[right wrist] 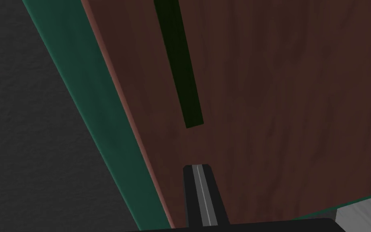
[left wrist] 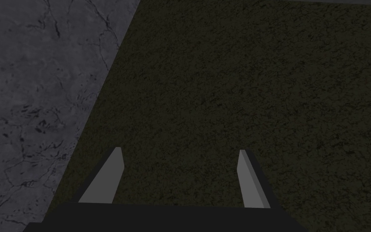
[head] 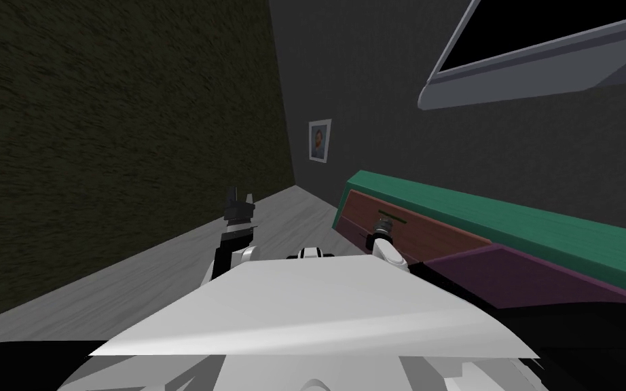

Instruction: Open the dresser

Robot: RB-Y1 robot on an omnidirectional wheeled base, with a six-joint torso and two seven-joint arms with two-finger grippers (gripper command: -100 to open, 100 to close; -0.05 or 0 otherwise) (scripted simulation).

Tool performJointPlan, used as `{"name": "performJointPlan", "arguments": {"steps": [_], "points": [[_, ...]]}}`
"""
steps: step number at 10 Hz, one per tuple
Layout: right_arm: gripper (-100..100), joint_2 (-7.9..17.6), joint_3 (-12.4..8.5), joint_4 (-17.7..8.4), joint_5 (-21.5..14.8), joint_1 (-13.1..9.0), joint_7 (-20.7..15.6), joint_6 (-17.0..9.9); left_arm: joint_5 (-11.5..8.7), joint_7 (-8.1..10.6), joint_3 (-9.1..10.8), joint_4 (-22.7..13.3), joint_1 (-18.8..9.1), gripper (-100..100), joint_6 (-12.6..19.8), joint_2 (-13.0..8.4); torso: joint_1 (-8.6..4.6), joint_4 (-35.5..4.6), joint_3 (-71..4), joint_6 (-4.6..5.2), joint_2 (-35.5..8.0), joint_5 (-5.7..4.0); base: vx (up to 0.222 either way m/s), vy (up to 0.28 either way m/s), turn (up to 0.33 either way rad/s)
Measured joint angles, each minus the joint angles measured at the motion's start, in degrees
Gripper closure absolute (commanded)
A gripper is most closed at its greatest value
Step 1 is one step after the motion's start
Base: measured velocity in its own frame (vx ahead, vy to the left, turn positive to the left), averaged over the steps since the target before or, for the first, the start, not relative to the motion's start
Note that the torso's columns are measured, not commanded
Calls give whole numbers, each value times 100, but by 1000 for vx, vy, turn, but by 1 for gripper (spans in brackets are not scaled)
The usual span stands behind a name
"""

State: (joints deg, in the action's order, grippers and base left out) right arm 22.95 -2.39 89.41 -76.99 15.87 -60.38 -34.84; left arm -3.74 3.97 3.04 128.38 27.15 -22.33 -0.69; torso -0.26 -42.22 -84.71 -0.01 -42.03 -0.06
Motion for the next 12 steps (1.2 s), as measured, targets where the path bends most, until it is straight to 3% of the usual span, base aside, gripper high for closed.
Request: {"name": "performJointPlan", "arguments": {"steps": [7, 8, 12], "points": [[-100, 51, -47, -155, -37, -72, 95, 4, 0, 0, 2, 0, 2, 0, 0, -2, 38, -8, 17, 0, -27, 12, 82, -120, 18], [100, 54, -49, -160, -36, -75, 102, 6, 0, 0, 1, 0, 1, 0, 0, -1, 42, -7, 17, 1, -32, 9, 9, -10, 0], [100, 40, -26, -87, -4, -25, 49, 32, 0, 0, -1, 0, 0, 0, 0, 1, 65, -27, 35, 7, -62, 29, -97, 115, -30]]}}
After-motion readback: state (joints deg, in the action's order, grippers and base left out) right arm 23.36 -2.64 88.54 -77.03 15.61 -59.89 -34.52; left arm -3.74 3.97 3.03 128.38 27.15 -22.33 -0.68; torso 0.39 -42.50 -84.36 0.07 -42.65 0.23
